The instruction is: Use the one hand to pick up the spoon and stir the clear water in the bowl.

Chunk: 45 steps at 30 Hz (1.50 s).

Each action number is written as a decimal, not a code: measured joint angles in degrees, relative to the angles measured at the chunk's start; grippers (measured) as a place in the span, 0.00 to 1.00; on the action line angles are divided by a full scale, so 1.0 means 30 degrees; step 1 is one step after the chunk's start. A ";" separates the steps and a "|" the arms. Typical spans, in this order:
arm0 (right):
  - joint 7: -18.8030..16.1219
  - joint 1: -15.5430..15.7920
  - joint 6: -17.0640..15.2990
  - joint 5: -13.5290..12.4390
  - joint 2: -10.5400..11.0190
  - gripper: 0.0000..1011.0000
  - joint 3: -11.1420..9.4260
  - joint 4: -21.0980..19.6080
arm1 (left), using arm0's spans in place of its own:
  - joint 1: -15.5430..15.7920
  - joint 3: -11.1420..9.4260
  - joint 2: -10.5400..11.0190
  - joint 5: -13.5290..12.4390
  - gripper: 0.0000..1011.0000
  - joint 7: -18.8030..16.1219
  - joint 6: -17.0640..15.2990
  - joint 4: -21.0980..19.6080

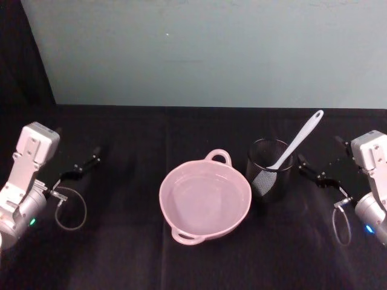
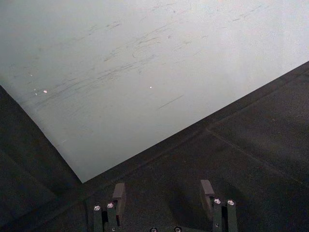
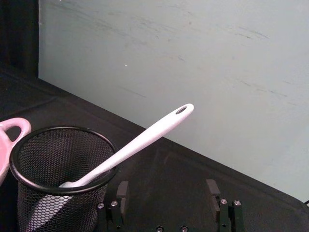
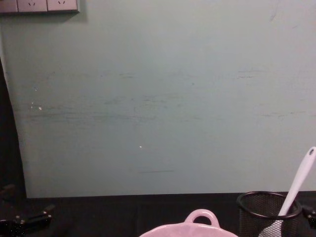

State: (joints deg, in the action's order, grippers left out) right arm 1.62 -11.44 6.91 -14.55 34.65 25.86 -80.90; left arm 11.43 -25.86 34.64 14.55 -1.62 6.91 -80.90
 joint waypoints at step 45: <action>0.0001 0.0000 -0.0001 0.0000 0.0000 0.99 0.0000 0.0001 | 0.0000 -0.0001 0.0000 0.0000 0.99 0.0000 0.0000 0.0000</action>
State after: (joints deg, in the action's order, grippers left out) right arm 1.62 -11.44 6.90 -14.55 34.65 25.86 -80.90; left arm 11.43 -25.86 34.64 14.55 -1.62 6.91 -80.90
